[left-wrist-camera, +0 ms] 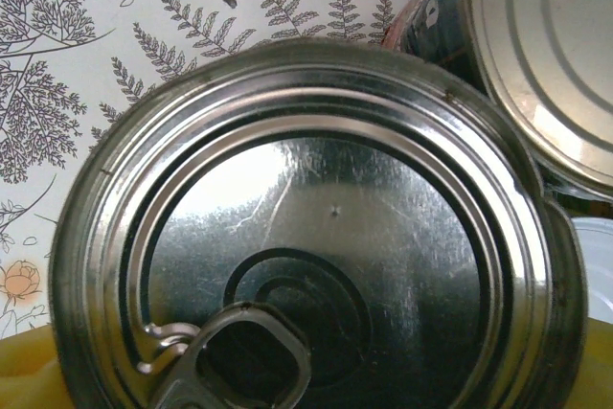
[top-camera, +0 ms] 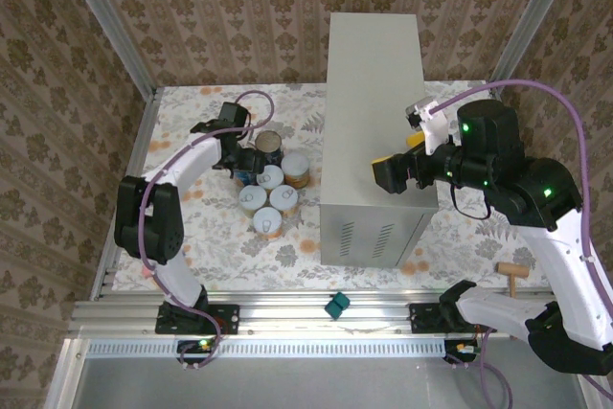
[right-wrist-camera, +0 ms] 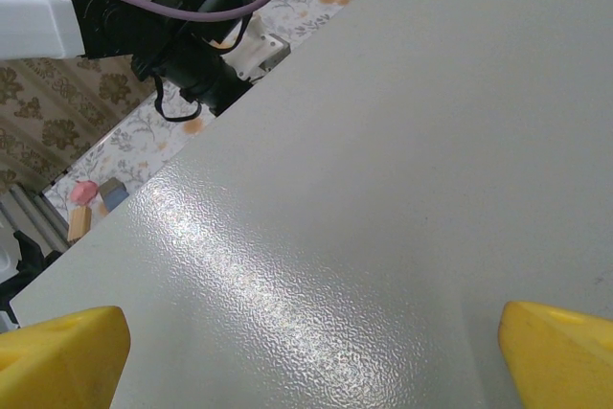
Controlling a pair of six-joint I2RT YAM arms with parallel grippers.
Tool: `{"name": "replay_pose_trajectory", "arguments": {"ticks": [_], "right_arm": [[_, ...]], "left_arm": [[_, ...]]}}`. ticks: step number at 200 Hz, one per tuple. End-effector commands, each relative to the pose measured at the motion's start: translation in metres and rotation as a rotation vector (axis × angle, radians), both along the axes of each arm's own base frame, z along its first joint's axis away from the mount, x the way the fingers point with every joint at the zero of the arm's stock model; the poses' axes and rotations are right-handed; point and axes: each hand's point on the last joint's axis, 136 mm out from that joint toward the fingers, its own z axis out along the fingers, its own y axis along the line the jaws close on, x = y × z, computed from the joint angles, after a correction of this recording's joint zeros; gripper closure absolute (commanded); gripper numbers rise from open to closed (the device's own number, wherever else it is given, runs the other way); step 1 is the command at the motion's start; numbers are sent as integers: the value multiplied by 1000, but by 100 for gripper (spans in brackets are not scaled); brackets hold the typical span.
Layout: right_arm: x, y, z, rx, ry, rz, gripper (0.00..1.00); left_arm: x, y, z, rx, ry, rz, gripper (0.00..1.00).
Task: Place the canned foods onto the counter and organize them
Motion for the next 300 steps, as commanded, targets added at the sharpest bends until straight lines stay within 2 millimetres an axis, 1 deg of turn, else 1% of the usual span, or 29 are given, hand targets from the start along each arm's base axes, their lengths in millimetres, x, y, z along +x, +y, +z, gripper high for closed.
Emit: {"name": "replay_pose_trajectory", "arguments": {"ticks": [1, 52, 71, 130, 153, 180, 196, 235, 257, 282, 300], "right_arm": [[0, 0, 1, -4, -27, 6, 0], [-1, 0, 1, 2, -31, 5, 0], [-2, 1, 1, 3, -31, 7, 0], [1, 4, -4, 0, -24, 11, 0], [1, 7, -1, -1, -32, 25, 0], [1, 11, 6, 3, -41, 49, 0], [0, 16, 10, 12, -41, 76, 0], [-3, 40, 17, 9, -41, 168, 0], [-1, 53, 19, -8, -46, 201, 0], [0, 71, 19, -24, -52, 240, 0], [1, 83, 18, -36, -60, 263, 0]], "left_arm": [[-4, 4, 8, -7, -15, 12, 22], [-7, 10, 32, -6, -67, 14, 36], [-9, 11, 43, -10, -87, 8, 39], [-16, 18, 78, 4, -129, -3, 40], [-20, 20, 99, 3, -161, -6, 40], [-28, 23, 129, -1, -204, -15, 40], [-34, 25, 145, -3, -227, -21, 40], [-48, 28, 181, -15, -272, -38, 40], [-60, 20, 198, -57, -277, -77, 42], [-77, 5, 219, -83, -297, -150, 42], [-88, -5, 239, -122, -327, -189, 43]]}}
